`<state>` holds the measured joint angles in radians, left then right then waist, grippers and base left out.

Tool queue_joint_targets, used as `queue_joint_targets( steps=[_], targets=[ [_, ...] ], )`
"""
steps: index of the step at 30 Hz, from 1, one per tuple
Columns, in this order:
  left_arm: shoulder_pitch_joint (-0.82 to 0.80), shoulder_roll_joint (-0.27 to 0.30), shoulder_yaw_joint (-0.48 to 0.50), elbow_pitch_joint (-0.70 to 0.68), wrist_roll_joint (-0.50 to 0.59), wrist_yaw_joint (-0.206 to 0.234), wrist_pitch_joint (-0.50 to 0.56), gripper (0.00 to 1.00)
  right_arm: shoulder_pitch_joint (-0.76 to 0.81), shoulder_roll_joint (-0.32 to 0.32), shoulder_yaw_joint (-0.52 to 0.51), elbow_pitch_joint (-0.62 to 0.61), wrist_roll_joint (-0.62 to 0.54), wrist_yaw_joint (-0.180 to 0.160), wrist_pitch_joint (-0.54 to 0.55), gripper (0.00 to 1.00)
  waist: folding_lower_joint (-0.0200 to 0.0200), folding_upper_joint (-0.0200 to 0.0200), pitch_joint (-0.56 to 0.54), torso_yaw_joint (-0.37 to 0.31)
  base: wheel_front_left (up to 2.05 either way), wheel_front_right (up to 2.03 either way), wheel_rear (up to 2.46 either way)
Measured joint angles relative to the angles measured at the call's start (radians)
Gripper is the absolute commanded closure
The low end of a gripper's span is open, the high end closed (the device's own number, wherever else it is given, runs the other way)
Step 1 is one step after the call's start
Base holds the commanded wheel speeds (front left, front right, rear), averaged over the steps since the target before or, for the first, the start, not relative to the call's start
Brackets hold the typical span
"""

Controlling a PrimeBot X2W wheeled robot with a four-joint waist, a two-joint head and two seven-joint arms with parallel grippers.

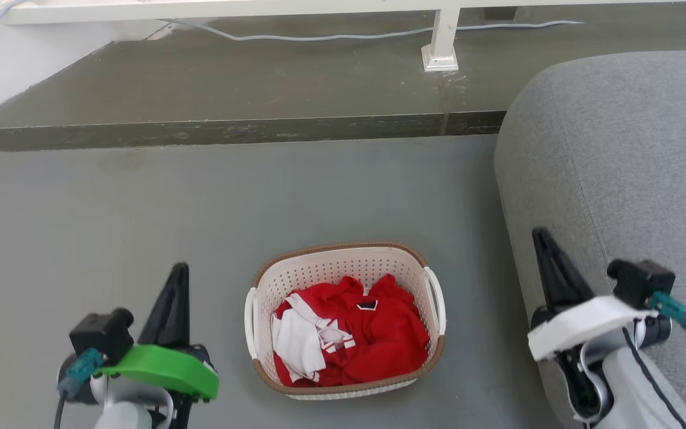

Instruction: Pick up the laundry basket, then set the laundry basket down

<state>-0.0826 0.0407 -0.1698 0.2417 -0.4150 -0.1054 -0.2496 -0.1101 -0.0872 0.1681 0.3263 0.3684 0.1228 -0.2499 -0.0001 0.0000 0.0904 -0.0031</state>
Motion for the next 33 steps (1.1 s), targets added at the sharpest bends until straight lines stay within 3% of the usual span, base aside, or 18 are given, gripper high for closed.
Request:
queue_joint_targets(
  steps=[6,16,33],
  targets=[
    [0.012,-0.001,0.001,0.004,-0.027,0.0,0.003,1.0,0.017,0.003,-0.002,0.002,0.031,0.0,0.001,1.0,0.0001,0.0,-0.003,0.0,0.0,0.0,0.0],
    [0.012,-0.001,0.015,0.003,-0.188,0.0,0.037,1.0,0.017,0.008,-0.027,-0.008,0.192,0.0,0.032,1.0,0.0,0.0,-0.014,0.0,0.0,0.0,0.0],
    [0.012,-0.002,0.051,0.003,-0.358,0.0,0.092,1.0,0.017,0.013,-0.069,-0.018,0.375,0.0,0.086,1.0,0.0001,0.0,-0.027,0.001,0.0,0.0,0.0]
  ],
)
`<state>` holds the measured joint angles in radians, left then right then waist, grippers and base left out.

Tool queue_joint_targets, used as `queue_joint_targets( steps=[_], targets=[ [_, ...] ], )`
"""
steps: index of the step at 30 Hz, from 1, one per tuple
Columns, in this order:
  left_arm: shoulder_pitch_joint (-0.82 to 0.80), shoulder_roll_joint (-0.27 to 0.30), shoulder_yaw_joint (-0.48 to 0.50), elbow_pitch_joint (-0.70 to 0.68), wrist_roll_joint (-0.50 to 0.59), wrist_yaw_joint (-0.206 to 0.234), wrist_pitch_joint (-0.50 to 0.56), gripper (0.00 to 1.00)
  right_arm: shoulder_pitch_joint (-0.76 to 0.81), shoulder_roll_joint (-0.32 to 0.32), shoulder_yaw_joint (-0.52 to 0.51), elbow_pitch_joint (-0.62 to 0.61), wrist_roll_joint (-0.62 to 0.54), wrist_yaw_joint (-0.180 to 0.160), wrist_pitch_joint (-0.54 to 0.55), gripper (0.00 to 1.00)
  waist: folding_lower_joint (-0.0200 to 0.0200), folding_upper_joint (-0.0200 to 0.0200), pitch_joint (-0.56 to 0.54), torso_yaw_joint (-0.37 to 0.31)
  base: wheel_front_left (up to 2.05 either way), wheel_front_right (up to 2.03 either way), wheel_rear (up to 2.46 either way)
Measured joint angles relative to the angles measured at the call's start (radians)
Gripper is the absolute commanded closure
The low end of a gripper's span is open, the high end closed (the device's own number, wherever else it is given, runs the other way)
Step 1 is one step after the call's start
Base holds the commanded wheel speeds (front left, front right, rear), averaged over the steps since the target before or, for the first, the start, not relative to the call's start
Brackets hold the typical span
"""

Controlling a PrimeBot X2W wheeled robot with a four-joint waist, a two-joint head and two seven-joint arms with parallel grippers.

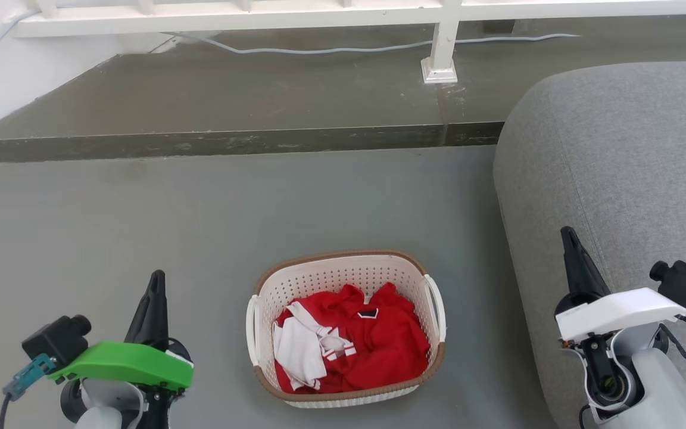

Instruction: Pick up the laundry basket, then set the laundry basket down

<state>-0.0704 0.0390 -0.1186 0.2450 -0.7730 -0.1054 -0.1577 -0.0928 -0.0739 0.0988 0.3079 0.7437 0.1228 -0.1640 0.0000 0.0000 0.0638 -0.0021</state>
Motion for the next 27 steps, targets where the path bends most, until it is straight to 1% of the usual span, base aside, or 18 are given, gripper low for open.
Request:
queue_joint_targets(
  steps=[27],
  targets=[
    [0.0,0.003,0.056,0.007,-0.306,-0.002,0.088,1.0,0.0,0.0,-0.069,-0.007,0.318,0.0,0.091,1.0,0.0,0.0,-0.022,0.001,0.0,0.0,0.0]
  ],
)
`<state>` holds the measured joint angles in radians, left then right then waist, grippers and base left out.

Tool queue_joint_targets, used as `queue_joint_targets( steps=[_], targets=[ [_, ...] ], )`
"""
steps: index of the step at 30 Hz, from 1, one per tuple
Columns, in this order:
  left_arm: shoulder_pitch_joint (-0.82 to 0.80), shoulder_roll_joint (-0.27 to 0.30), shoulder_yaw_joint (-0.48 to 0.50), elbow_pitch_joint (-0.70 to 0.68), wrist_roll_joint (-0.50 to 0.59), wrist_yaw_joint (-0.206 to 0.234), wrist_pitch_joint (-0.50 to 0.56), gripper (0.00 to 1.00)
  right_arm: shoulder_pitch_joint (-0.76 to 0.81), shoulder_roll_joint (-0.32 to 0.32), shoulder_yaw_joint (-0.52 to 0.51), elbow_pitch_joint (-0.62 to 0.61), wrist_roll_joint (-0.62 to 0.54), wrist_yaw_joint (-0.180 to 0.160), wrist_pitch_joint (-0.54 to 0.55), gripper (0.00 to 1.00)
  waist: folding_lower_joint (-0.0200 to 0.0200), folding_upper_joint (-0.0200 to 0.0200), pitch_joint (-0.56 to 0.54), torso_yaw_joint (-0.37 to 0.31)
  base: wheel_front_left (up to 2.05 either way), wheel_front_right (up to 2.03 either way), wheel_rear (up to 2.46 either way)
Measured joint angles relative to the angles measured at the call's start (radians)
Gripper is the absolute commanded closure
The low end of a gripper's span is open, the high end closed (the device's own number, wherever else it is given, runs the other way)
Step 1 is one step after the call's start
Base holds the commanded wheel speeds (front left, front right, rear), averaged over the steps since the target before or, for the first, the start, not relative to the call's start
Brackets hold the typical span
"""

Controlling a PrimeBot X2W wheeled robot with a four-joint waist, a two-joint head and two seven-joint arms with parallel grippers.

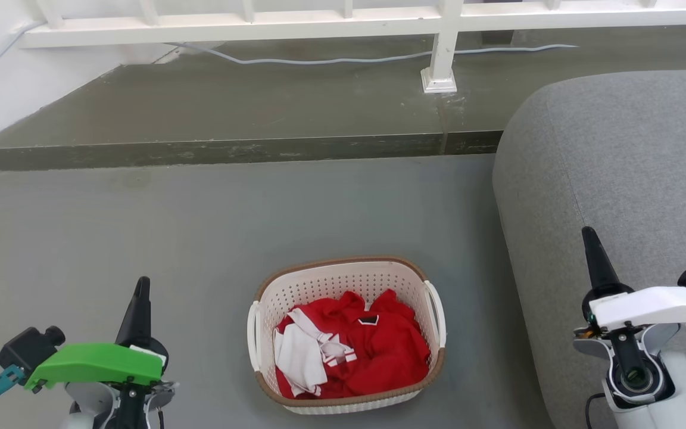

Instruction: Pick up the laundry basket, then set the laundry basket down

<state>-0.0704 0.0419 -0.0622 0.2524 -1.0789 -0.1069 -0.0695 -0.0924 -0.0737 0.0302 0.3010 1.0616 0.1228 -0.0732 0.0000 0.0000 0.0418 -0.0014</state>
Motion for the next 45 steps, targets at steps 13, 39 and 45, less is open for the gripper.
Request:
queue_joint_targets(
  steps=[13,39,45],
  targets=[
    [0.0,0.003,0.03,0.008,-0.16,-0.008,0.044,1.0,0.0,0.001,-0.035,-0.003,0.167,0.0,0.042,1.0,0.0,0.0,-0.011,0.0,0.0,0.0,0.0],
    [0.0,0.007,0.085,0.02,-0.455,-0.012,0.123,1.0,0.0,0.004,-0.1,-0.013,0.472,0.0,0.123,1.0,0.0,0.0,-0.033,0.001,0.0,0.0,0.0],
    [0.0,0.008,0.096,0.021,-0.522,-0.013,0.14,1.0,0.0,0.005,-0.115,-0.015,0.541,0.0,0.137,1.0,0.0,0.0,-0.037,0.001,0.0,0.0,0.0]
  ],
)
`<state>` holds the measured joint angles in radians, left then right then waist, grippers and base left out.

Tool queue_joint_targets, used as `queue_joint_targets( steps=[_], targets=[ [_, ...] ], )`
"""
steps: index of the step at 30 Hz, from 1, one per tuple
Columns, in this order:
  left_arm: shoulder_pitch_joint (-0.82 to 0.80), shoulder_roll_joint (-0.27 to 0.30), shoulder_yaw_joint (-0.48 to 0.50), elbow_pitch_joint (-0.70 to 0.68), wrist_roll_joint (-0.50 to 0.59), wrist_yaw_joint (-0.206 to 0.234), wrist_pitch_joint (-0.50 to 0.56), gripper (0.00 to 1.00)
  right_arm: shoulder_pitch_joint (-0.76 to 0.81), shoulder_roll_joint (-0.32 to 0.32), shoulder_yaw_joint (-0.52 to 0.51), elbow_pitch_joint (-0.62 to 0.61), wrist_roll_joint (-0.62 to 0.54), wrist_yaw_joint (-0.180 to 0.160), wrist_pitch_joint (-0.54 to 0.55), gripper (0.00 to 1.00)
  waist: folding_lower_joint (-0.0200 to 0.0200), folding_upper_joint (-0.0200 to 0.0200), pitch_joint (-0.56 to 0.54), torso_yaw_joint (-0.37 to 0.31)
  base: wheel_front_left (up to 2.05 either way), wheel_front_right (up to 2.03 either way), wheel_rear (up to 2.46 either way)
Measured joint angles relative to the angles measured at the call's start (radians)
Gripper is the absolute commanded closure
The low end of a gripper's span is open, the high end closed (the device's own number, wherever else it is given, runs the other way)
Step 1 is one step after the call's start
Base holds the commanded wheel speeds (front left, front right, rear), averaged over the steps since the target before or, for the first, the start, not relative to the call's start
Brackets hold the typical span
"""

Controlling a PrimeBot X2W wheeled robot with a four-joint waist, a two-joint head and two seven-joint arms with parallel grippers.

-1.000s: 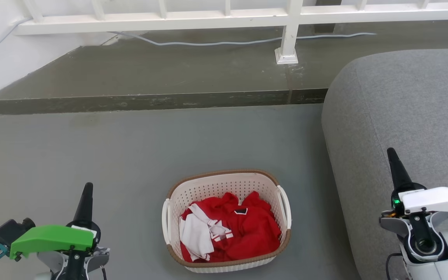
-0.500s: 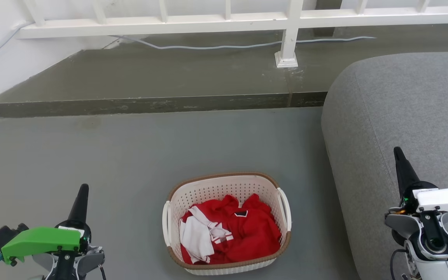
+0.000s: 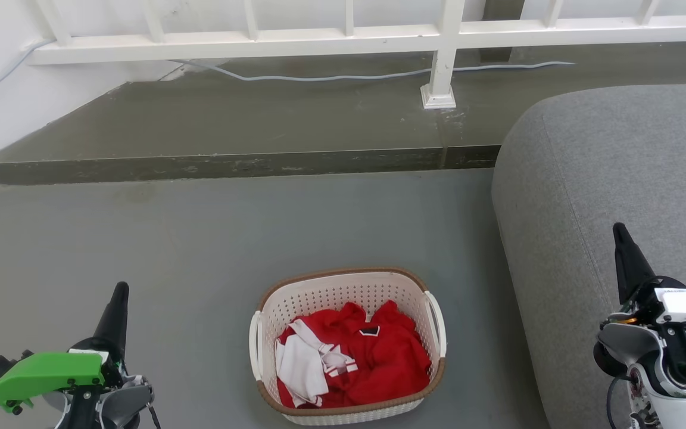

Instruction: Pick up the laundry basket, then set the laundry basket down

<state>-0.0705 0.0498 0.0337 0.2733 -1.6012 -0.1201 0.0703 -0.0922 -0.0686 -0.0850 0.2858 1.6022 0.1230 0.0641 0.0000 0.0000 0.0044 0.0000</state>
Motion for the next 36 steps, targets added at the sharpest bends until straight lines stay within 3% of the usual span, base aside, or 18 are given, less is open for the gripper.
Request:
queue_joint_targets(
  steps=[36],
  targets=[
    [0.0,0.001,0.009,0.001,-0.028,-0.004,0.008,1.0,0.0,0.002,-0.01,-0.003,0.036,0.0,0.009,1.0,0.0,0.0,-0.002,0.0,0.0,0.0,0.0]
  ],
)
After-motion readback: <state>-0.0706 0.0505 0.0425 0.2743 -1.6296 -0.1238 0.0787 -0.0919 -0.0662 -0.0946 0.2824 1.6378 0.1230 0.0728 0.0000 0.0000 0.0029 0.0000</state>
